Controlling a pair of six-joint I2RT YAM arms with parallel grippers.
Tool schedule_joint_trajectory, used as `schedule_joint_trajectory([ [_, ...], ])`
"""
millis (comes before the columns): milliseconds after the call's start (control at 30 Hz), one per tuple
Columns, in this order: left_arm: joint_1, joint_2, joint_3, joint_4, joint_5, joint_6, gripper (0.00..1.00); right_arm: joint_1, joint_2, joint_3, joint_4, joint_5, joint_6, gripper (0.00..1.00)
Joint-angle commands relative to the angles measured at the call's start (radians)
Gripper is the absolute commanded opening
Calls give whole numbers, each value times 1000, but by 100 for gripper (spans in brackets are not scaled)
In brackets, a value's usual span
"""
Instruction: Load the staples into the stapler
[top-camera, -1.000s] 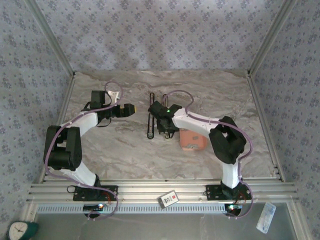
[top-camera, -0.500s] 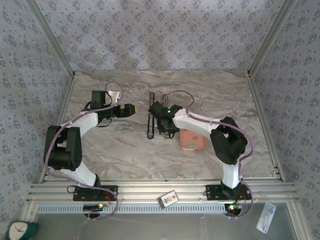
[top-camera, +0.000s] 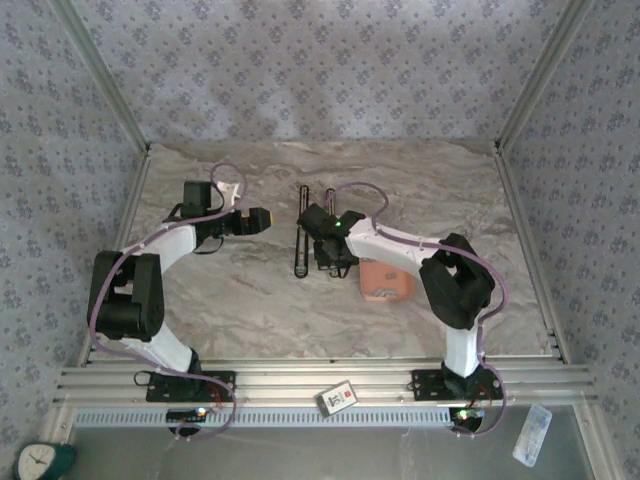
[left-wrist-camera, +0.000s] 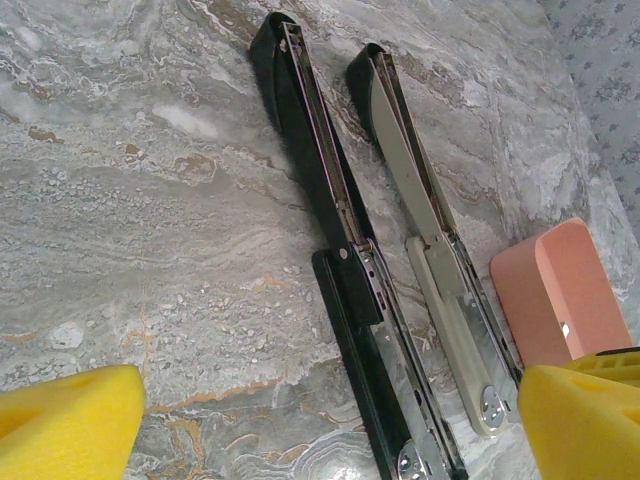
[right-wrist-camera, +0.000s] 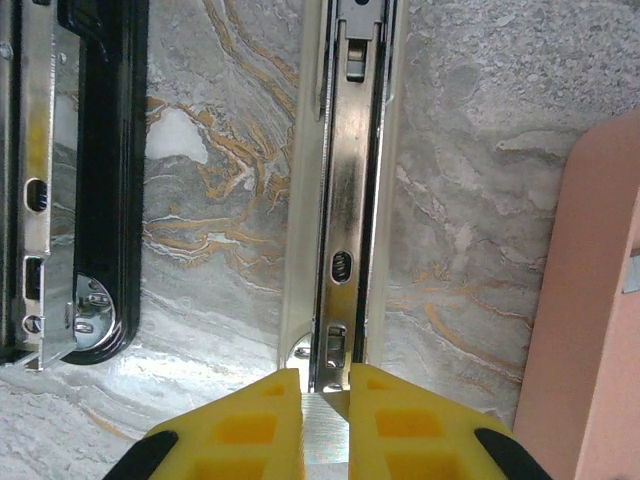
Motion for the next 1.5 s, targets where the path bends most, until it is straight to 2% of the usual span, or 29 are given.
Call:
schedule_joint_trajectory([
  [0,-4,8,32,-10,32,17,96,4,23,-12,-12,-7,24,14],
  [767,-4,8,34,-12,33,18,96,12,52,-13,-37,16,34,14],
  [1467,-7,-6,29,-11,32,16,96,17,-63,1,-52,71,31,13],
])
